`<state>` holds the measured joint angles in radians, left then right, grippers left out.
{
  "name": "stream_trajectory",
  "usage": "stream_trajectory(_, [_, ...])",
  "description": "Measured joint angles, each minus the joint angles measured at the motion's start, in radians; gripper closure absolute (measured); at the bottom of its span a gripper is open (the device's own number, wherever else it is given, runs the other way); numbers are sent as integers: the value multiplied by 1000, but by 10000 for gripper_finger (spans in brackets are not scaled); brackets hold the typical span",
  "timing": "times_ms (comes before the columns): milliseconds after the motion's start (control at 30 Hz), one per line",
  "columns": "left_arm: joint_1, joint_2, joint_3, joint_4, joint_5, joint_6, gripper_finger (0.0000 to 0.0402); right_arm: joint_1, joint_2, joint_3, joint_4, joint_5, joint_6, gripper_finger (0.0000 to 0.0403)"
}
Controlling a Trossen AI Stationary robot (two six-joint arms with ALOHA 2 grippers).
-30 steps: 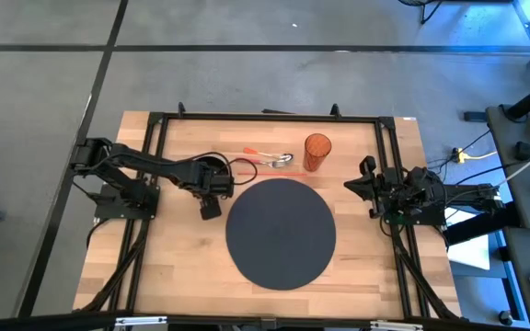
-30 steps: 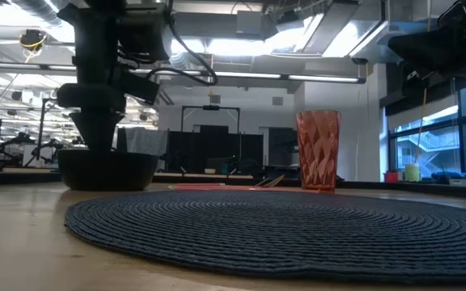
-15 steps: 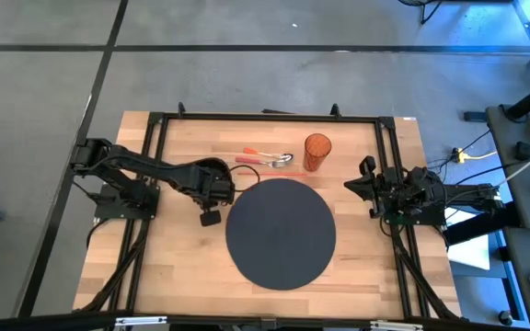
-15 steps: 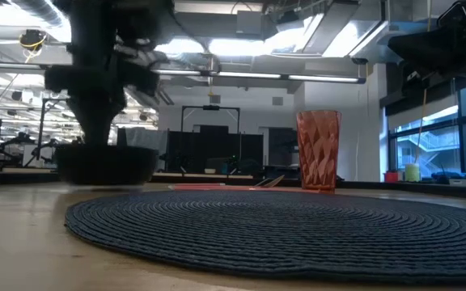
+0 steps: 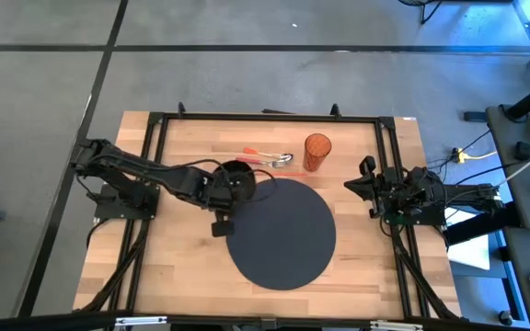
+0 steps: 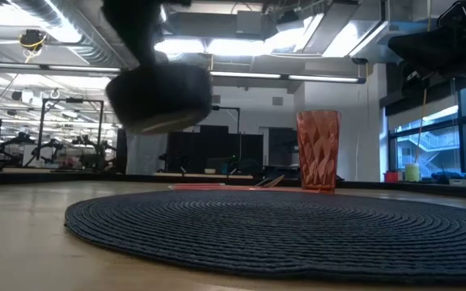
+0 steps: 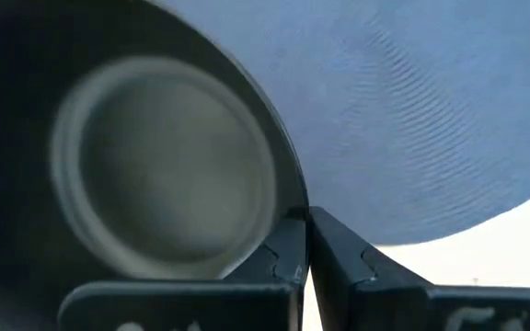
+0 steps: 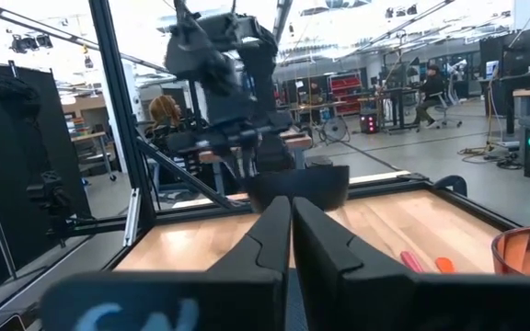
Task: Pick & Place Utensil
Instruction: Put the black bowl on the blue mat
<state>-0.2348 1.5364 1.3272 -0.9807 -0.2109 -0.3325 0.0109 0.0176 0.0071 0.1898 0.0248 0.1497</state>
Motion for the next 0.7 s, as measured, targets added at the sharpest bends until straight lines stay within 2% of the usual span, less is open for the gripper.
stream_trajectory(133, [-33, 113, 142, -28, 19, 59, 398, 0, 0, 0, 0, 1, 0, 385])
stream_trajectory(300, [-73, 313, 363, -98, 28, 175, 398, 0, 0, 0, 0, 0, 0, 385])
stream_trajectory(500, [-94, 541, 620, -150, 110, 343, 398, 0, 0, 0, 0, -2, 4, 385])
stream_trajectory(700, [-92, 691, 742, -148, 144, 446, 398, 0, 0, 0, 0, -2, 4, 385])
